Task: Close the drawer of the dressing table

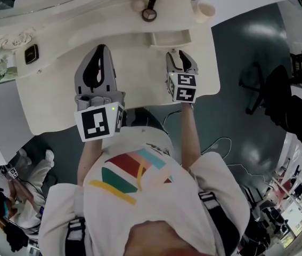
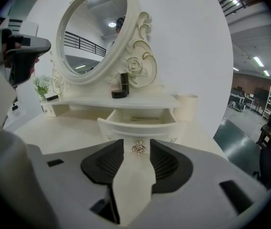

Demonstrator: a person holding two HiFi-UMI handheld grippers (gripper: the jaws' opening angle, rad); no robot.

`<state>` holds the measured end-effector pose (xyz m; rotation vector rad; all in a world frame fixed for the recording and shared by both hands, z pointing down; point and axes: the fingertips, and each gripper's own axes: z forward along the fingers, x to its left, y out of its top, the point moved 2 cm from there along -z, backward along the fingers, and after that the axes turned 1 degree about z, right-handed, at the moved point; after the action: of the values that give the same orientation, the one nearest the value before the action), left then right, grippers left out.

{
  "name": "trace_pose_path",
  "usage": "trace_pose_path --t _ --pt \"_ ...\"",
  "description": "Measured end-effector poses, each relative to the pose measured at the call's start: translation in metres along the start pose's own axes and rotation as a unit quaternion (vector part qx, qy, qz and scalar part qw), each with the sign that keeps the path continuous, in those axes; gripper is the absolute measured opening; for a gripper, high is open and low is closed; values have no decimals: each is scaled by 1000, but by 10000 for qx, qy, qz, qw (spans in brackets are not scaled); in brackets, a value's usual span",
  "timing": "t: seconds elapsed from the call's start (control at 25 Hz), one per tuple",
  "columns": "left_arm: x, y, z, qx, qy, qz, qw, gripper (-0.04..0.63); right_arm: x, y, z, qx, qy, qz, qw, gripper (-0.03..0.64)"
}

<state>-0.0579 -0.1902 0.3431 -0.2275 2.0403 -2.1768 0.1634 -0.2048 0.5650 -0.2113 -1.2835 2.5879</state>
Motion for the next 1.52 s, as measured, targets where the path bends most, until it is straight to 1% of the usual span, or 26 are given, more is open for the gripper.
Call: trace_pose_path --t 0.24,0.44,1.16,1.52 --pt "5 -6 0 71 84 19 9999 11 -5 -7 7 97 -51 58 9999 133" --pt "9 -9 -1 103 143 28 9998 11 -5 -9 9 137 -39 74 9999 87" --pt "15 -11 -9 139 234 54 9996 11 -1 -10 5 118 4 -7 9999 69" --pt "16 -10 -15 123 247 64 9996 11 2 -8 1 49 -79 -44 9999 64"
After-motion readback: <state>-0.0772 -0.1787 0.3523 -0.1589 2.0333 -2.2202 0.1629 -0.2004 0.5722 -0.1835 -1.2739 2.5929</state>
